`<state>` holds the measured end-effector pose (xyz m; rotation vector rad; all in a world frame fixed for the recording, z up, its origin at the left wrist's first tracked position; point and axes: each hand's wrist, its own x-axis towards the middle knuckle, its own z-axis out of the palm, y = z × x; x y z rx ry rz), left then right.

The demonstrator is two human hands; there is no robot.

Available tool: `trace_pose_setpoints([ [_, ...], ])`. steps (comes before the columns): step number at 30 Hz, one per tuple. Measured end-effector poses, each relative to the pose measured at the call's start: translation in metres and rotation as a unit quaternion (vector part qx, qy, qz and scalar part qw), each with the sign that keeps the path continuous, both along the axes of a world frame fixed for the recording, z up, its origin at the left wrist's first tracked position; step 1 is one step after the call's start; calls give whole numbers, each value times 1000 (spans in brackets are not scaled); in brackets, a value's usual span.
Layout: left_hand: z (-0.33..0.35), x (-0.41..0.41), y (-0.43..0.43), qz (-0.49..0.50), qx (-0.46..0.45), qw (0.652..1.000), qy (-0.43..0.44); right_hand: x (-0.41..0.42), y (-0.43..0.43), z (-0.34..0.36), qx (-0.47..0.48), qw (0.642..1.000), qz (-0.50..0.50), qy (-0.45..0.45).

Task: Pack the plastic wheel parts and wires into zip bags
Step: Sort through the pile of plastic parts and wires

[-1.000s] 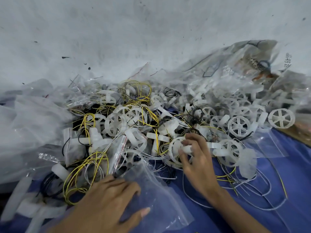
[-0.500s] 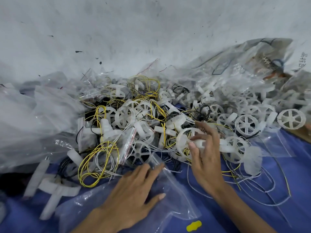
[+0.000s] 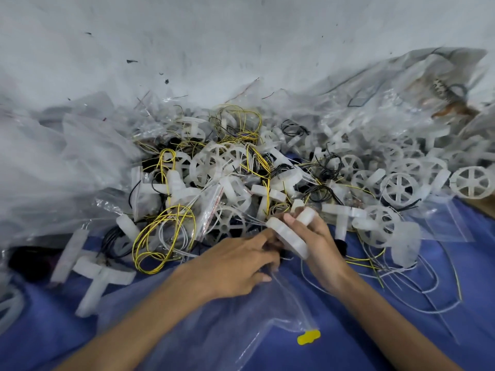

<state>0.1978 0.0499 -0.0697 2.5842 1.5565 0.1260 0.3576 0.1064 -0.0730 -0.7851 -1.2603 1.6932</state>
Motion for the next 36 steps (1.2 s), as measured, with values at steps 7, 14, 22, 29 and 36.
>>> trace_pose_setpoints([
  [7, 3, -7, 11, -17, -40, 999, -10, 3, 1, 8, -44, 998, 29, 46],
  [14, 2, -12, 11, -45, -23, 999, 2, 4, 4, 5, -65, 996, 33, 49],
  [22, -7, -18, 16, -33, 44, 997, 55, 2, 3, 5, -60, 997, 23, 34],
  [29, 0, -23, 17, -59, 100, 993, -12, -1, 0, 3, -53, 998, 34, 19],
  [36, 7, -22, 15, -40, 189, 979, -62, 1, -1, 5, -49, 996, 58, 37],
])
